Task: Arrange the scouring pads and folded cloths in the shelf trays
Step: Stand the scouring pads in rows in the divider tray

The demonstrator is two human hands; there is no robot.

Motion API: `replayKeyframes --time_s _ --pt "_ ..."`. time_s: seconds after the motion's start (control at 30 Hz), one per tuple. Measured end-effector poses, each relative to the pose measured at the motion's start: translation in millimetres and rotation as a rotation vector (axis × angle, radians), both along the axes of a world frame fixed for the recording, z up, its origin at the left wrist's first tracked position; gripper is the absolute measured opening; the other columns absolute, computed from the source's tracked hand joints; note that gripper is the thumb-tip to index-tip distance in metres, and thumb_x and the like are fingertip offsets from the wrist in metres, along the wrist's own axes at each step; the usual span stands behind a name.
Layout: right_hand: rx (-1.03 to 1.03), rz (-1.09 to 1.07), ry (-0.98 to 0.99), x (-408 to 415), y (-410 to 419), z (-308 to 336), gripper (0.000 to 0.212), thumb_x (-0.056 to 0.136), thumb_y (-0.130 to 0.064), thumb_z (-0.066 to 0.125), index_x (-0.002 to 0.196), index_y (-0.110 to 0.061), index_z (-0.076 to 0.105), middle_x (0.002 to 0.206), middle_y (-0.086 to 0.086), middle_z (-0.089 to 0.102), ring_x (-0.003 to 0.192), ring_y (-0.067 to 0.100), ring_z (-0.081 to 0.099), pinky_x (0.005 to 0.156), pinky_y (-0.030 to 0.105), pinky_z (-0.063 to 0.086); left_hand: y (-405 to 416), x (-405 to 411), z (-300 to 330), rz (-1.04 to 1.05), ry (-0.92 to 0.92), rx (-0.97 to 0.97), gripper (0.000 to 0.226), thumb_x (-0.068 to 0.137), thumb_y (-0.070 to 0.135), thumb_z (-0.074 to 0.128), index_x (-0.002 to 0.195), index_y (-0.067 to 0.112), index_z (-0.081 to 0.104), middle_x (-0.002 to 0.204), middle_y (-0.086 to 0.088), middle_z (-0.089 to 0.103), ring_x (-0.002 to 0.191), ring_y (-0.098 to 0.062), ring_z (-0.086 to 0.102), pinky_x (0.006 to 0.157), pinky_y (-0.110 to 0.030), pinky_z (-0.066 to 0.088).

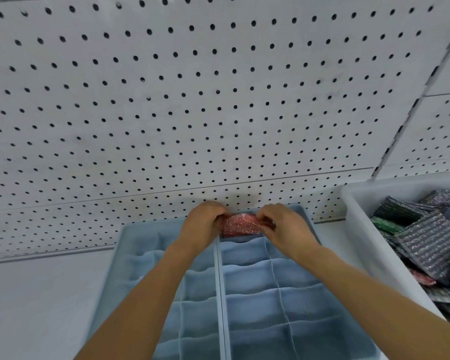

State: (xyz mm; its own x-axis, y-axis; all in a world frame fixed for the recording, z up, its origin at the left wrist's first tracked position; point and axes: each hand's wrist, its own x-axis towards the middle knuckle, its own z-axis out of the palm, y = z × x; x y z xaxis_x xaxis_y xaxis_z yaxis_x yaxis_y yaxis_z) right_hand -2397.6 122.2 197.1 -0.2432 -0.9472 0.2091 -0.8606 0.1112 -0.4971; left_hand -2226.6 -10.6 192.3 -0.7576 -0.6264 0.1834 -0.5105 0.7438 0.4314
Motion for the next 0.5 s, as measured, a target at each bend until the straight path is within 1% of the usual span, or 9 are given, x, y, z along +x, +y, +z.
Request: replayKeyframes --time_s 0.1,0.2,0.27,0.33,0.37,0.4,0.43,0.47,0.5 --pt "-0.016 0.058 0.128 3.8 -8.4 -9.1 0.013 0.084 -0.008 0.066 0.096 -0.012 0.067 0.092 0.001 0.066 0.090 0.022 0.056 0.062 0.037 0.049 1.6 5.2 9.3 0.028 0.019 0.051 0.037 0.085 -0.007 0.050 0.104 0.014 0.074 0.106 -0.006 0.073 0.099 -0.026 0.062 0.088 -0.034 0.048" --pt "0.034 0.097 0.293 12.2 -22.8 -16.0 0.015 0.077 -0.003 0.070 0.090 -0.011 0.070 0.086 0.004 0.065 0.086 0.027 0.058 0.050 0.036 0.048 9.1 9.8 13.3 0.035 0.014 0.087 0.041 0.088 -0.008 0.047 0.115 0.011 0.070 0.116 -0.009 0.070 0.108 -0.027 0.060 0.095 -0.033 0.046" --pt "0.101 0.105 0.418 19.0 -32.8 -17.9 0.020 0.066 -0.004 0.078 0.081 -0.014 0.071 0.079 0.002 0.062 0.080 0.025 0.059 0.043 0.030 0.043 14.1 12.7 12.6 0.046 0.007 0.100 0.044 0.086 -0.009 0.046 0.118 0.011 0.068 0.118 -0.010 0.068 0.110 -0.028 0.058 0.097 -0.034 0.045" --pt "0.101 0.094 0.486 24.2 -39.1 -18.5 0.029 0.048 -0.004 0.087 0.067 -0.017 0.069 0.068 0.000 0.058 0.068 0.022 0.058 0.037 0.023 0.032 18.5 13.8 12.5 0.051 -0.015 0.104 0.043 0.086 -0.008 0.046 0.117 0.010 0.069 0.118 -0.009 0.068 0.110 -0.028 0.057 0.096 -0.035 0.045" --pt "0.109 0.079 0.495 26.0 -41.6 -18.9 0.028 0.049 -0.003 0.086 0.068 -0.016 0.069 0.070 0.001 0.058 0.070 0.022 0.058 0.038 0.024 0.032 21.1 13.3 13.5 0.046 -0.028 0.098 0.042 0.086 -0.009 0.045 0.116 0.009 0.069 0.118 -0.010 0.068 0.110 -0.028 0.056 0.096 -0.035 0.044" --pt "0.137 0.081 0.483 28.7 -42.9 -17.4 0.022 0.061 -0.004 0.081 0.077 -0.014 0.071 0.079 0.003 0.060 0.079 0.024 0.058 0.042 0.027 0.036 23.1 12.9 14.6 0.042 -0.037 0.095 0.041 0.087 -0.008 0.045 0.116 0.008 0.068 0.119 -0.010 0.067 0.111 -0.028 0.056 0.096 -0.035 0.043" --pt "0.143 0.068 0.464 29.5 -44.1 -17.8 0.018 0.076 -0.005 0.071 0.092 -0.014 0.071 0.092 0.004 0.060 0.091 0.025 0.056 0.050 0.030 0.041 25.0 12.5 15.7 0.042 -0.039 0.099 0.040 0.087 -0.008 0.045 0.116 0.008 0.068 0.119 -0.010 0.066 0.111 -0.028 0.055 0.096 -0.033 0.043" --pt "0.169 0.062 0.447 29.3 -43.5 -16.4 0.022 0.086 -0.007 0.060 0.106 -0.014 0.068 0.104 0.005 0.058 0.101 0.025 0.052 0.059 0.033 0.045 26.3 12.6 16.0 0.042 -0.037 0.105 0.039 0.088 -0.008 0.045 0.116 0.007 0.068 0.120 -0.011 0.066 0.112 -0.028 0.056 0.095 -0.032 0.043" --pt "0.187 0.060 0.415 29.3 -38.6 -13.4 0.028 0.091 -0.010 0.055 0.117 -0.016 0.063 0.113 0.005 0.054 0.107 0.025 0.048 0.067 0.035 0.048 27.9 13.2 15.8 0.045 -0.039 0.109 0.038 0.089 -0.007 0.046 0.117 0.008 0.067 0.120 -0.011 0.066 0.112 -0.028 0.056 0.095 -0.031 0.042"
